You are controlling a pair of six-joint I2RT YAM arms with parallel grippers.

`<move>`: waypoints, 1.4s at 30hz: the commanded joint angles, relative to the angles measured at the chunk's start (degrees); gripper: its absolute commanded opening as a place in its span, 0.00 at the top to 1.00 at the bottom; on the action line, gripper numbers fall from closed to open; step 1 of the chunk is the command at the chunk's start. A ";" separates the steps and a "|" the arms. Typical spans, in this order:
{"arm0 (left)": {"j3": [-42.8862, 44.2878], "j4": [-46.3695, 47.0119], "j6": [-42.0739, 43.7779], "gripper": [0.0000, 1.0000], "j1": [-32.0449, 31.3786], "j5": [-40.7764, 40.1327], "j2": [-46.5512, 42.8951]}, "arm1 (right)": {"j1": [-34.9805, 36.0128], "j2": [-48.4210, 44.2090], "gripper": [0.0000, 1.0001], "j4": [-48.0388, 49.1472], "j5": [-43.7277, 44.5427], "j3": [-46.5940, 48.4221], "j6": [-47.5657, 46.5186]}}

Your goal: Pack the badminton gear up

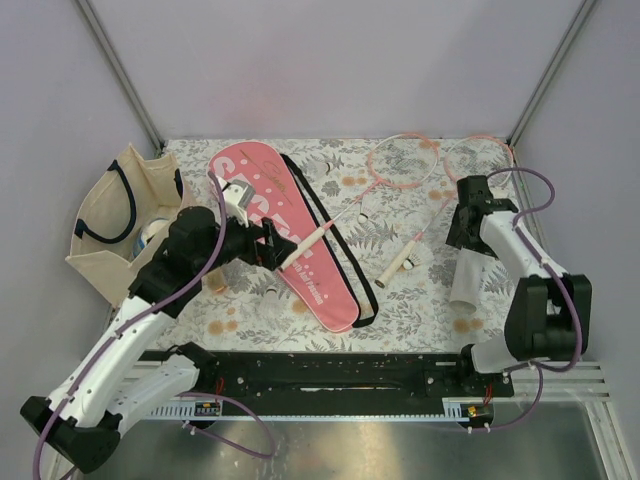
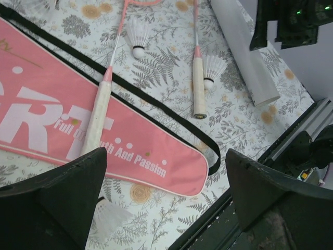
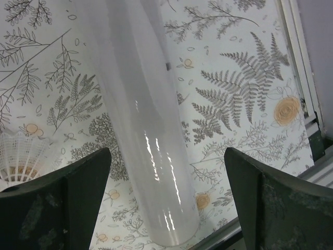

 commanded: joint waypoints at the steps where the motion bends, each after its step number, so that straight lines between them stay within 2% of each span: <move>1: 6.45 6.26 -0.49 0.01 -0.08 2.55 3.39 | -2.09 7.30 0.00 2.12 -5.64 7.02 -5.69; 4: 7.34 8.63 -3.73 0.01 -0.08 2.90 5.85 | -5.33 11.79 0.00 3.08 -9.48 9.31 -8.06; 8: 2.96 17.31 -8.66 0.01 -0.17 5.88 7.26 | -10.17 16.45 0.00 5.37 -18.28 11.51 -9.57; 15: 0.57 29.98 -14.29 0.01 0.01 5.36 11.12 | -12.82 24.10 0.02 5.02 -21.89 17.22 -10.36; 18: 3.03 30.17 -13.77 0.01 -0.08 5.10 14.28 | -12.82 26.65 0.06 4.76 -22.16 19.07 -10.36; 20: 5.75 28.51 -12.89 0.01 -0.08 5.18 16.40 | -12.91 27.44 0.13 4.67 -21.64 19.42 -10.45; 22: 7.69 26.66 -12.28 0.01 -0.08 5.62 17.46 | -12.91 27.01 0.25 4.50 -20.67 19.42 -10.88; 27: 7.70 22.09 -11.40 0.01 -0.17 6.24 15.01 | -12.91 22.89 0.36 3.88 -18.12 19.07 -10.89; 31: 8.65 15.17 -8.15 0.01 -0.17 3.17 12.54 | -12.82 16.39 0.40 3.71 -19.96 17.76 -10.10; 38: 18.32 -2.77 -1.03 0.03 -0.17 -1.75 14.20 | -11.16 6.89 0.42 2.74 -27.68 18.54 -10.88; 42: 22.71 -9.19 0.38 0.05 -0.17 1.30 15.52 | -6.16 1.09 0.42 6.42 -35.15 17.93 -12.64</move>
